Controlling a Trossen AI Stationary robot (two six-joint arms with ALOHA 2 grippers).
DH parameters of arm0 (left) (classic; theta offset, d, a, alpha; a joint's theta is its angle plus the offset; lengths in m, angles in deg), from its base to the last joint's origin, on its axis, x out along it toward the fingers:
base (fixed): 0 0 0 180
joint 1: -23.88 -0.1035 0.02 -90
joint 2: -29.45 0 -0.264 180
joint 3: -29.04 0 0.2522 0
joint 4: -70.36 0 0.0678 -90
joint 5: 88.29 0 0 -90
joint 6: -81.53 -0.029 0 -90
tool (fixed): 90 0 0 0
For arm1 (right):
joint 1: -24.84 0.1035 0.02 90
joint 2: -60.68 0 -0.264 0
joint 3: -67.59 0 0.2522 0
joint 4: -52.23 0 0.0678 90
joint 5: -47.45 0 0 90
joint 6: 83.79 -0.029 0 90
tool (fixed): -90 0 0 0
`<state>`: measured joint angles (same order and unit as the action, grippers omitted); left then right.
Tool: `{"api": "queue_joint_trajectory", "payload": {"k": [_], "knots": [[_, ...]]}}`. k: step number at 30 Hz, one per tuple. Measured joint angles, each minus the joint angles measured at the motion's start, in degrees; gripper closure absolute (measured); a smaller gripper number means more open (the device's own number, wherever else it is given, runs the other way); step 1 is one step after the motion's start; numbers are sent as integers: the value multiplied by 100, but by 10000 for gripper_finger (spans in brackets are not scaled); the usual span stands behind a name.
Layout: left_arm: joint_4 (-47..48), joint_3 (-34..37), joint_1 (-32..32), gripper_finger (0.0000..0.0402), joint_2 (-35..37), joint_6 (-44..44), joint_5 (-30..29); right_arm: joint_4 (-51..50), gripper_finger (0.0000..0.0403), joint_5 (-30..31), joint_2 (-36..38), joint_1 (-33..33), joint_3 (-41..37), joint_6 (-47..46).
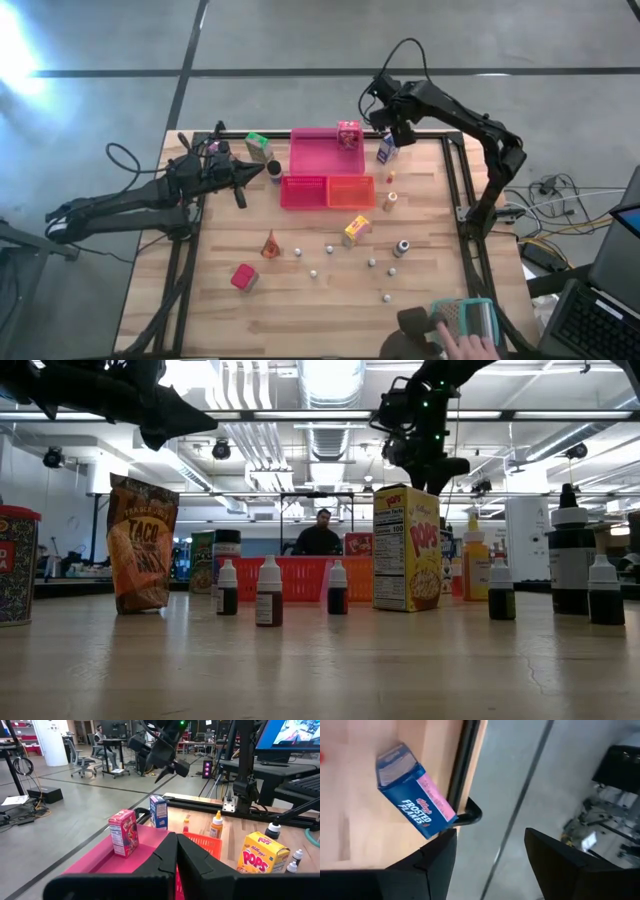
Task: Pick & Place Kitchen Items
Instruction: Put the blue cereal box into the pink bin
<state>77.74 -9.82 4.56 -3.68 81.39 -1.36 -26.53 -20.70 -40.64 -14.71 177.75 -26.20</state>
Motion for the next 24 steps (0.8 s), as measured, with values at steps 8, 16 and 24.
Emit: {"api": "queue_joint_trajectory", "payload": {"k": [8,16,24], "knots": [[0,0,0,392,0,0,0,-437,160,-888,0,-11,-27,22],[1,0,-1,392,0,71,0,-564,183,-888,-157,-10,-33,-196],[5,2,-1,392,0,56,0,-747,175,-777,-365,17,-35,-384]]}}
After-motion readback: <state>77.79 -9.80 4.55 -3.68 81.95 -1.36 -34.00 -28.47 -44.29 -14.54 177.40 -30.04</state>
